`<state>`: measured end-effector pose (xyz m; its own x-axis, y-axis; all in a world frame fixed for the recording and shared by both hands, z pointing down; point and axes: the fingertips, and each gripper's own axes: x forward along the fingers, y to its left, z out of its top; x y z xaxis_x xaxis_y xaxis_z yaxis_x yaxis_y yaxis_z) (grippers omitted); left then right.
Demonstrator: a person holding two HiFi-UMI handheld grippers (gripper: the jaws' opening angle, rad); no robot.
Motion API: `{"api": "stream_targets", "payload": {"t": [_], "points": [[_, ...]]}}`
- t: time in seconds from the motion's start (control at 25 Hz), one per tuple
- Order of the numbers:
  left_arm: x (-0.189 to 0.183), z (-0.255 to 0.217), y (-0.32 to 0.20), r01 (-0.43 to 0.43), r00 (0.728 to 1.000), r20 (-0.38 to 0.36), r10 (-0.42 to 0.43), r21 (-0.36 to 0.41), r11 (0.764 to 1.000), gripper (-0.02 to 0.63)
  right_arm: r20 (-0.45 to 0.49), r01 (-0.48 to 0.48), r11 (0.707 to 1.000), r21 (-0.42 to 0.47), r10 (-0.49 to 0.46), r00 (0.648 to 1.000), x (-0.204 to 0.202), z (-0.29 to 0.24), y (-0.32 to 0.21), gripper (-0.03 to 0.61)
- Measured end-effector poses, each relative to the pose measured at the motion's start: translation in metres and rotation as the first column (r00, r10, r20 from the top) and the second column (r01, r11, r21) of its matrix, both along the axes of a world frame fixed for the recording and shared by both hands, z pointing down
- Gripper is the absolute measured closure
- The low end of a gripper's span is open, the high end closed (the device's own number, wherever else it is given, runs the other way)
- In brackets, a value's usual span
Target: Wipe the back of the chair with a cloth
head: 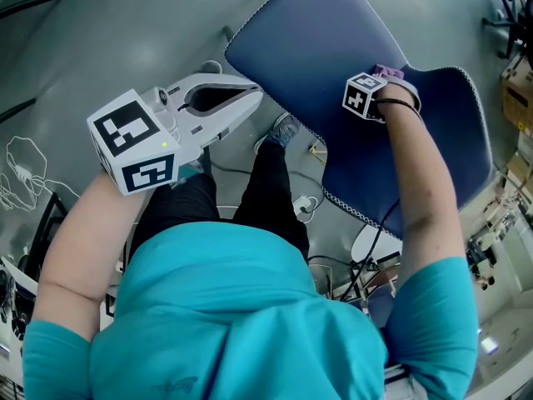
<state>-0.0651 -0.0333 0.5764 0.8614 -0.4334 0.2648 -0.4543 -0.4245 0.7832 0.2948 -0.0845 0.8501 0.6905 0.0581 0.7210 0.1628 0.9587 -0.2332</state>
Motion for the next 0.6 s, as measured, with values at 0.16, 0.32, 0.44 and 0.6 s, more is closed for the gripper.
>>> {"api": "stream_targets", "payload": {"t": [0.16,0.32,0.44,0.6], "points": [[0.002,-0.001,0.002,-0.008,1.0,-0.006,0.008,0.001,1.0,0.62,0.008,-0.029,0.999,-0.016,0.029,1.0,-0.004,0.0,0.008,0.518],[0.005,0.001,0.001,-0.011,1.0,-0.011,0.011,-0.001,1.0,0.62,0.012,-0.014,0.999,-0.037,0.014,1.0,-0.007,0.003,0.021,0.518],[0.003,-0.001,0.001,-0.01,1.0,-0.013,0.01,0.002,1.0,0.62,0.008,-0.002,0.999,-0.033,0.002,1.0,-0.007,0.003,0.023,0.518],[-0.003,-0.002,0.0,0.004,1.0,-0.011,-0.003,0.005,1.0,0.62,0.016,-0.033,0.998,-0.058,0.034,0.999,-0.013,0.003,0.035,0.518]]}}
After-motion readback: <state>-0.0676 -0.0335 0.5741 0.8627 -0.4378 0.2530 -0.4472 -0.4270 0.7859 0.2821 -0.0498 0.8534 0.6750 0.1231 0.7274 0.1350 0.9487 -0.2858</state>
